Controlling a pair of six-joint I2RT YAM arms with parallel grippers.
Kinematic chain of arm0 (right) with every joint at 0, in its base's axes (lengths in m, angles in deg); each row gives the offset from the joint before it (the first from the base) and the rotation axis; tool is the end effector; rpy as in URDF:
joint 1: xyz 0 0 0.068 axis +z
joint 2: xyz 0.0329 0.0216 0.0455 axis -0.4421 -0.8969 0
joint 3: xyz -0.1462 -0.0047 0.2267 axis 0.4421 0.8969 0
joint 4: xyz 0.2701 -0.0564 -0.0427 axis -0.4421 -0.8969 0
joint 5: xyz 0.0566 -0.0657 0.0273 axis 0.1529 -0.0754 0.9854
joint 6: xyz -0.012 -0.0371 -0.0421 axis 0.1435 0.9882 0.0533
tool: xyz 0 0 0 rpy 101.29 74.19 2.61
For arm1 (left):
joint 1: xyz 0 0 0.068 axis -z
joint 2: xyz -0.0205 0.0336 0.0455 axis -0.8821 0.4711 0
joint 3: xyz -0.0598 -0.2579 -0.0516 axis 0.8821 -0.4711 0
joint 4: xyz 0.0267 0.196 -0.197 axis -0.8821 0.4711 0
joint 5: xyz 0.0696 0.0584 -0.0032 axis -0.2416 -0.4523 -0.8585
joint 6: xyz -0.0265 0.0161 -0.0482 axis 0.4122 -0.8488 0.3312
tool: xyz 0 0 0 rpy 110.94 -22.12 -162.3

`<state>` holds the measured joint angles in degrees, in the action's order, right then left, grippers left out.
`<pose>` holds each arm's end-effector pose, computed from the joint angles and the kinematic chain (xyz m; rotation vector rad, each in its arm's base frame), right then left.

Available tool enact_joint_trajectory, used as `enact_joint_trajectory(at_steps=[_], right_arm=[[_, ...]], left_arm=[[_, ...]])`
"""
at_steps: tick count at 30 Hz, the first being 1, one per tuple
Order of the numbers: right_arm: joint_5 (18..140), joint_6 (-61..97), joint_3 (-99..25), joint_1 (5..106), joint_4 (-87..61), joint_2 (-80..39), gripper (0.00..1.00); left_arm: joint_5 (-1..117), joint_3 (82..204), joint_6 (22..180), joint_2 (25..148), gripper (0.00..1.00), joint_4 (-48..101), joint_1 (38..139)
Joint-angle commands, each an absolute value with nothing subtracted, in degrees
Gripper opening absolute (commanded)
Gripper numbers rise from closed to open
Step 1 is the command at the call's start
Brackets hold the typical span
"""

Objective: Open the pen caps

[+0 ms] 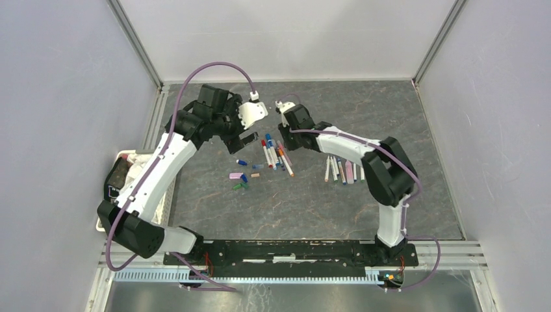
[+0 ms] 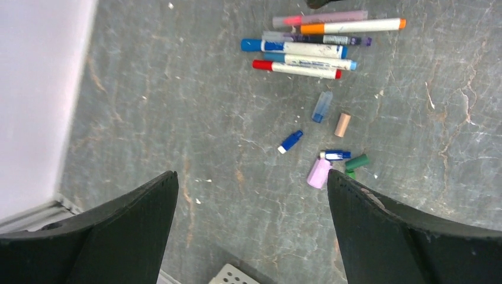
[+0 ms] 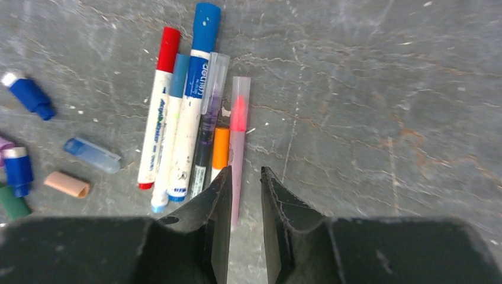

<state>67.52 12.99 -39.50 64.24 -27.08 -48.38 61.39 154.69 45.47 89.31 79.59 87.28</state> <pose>0.3493 0.2691 0.1950 -0.5057 2.3379 0.3291 0.2694 -0.1368 0.3745 1.4030 1.8706 -0.0822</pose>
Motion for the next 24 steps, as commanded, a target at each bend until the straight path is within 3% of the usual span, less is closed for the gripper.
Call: enact_joint_trajectory(at_steps=[1, 22, 24], right_arm=[[70.01, 13.84, -44.57, 64.21, -29.00, -54.85, 0.28], [64.85, 15.35, -42.59, 63.99, -31.14, -58.61, 0.27], [65.33, 15.43, -41.60, 63.73, -30.85, -57.96, 0.18]], left_arm=[[63.10, 152.79, 50.32, 90.36, 1.00, 80.67, 86.58], [65.86, 152.74, 50.24, 91.22, 1.00, 80.90, 86.50], [66.49, 153.01, 50.16, 91.50, 1.00, 81.00, 86.50]])
